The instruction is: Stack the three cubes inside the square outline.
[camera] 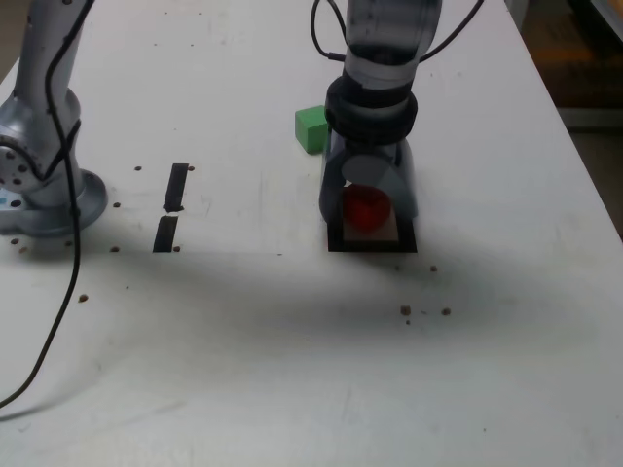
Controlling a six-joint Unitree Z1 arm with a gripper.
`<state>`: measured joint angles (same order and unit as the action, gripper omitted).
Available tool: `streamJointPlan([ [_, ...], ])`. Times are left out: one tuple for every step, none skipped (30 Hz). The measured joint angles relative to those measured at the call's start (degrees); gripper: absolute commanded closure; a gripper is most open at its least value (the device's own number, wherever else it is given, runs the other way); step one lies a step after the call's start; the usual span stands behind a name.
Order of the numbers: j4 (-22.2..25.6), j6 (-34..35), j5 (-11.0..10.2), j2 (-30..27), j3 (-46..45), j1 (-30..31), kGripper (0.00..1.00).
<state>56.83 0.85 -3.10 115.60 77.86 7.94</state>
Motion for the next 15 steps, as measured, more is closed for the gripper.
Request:
streamJointPlan([
  [0.03,0.0,0.0,0.1,0.08,0.0,0.35],
  [0.03,0.0,0.0,0.18,0.09,0.0,0.31],
  [0.03,0.0,0.0,0.21,0.09,0.0,0.28],
  [0.03,0.0,0.0,0.22,0.09,0.0,0.25],
  [0.03,0.0,0.0,0.22,0.08,0.0,0.21],
  [0.03,0.0,0.0,0.22,0.05,0.0,0.17],
  [0.05,-0.01,0.0,0.25,0.03,0.0,0.14],
  [0.19,-0.02,0.0,0.27,0.02,0.0,0.11],
  [0.38,-0.05,0.0,0.28,0.02,0.0,0.08],
  [0.63,-0.06,0.0,0.29,0.04,0.0,0.05],
  [0.83,-0.06,-0.01,0.29,0.11,0.0,0.03],
  [1.07,-0.02,-0.16,0.28,0.29,0.0,0.02],
  [1.26,0.05,-0.38,0.26,0.5,0.0,0.01],
  [1.43,0.17,-0.61,0.14,0.71,0.0,0.01],
  [1.72,0.29,-0.77,-0.08,0.89,0.0,0.01],
])
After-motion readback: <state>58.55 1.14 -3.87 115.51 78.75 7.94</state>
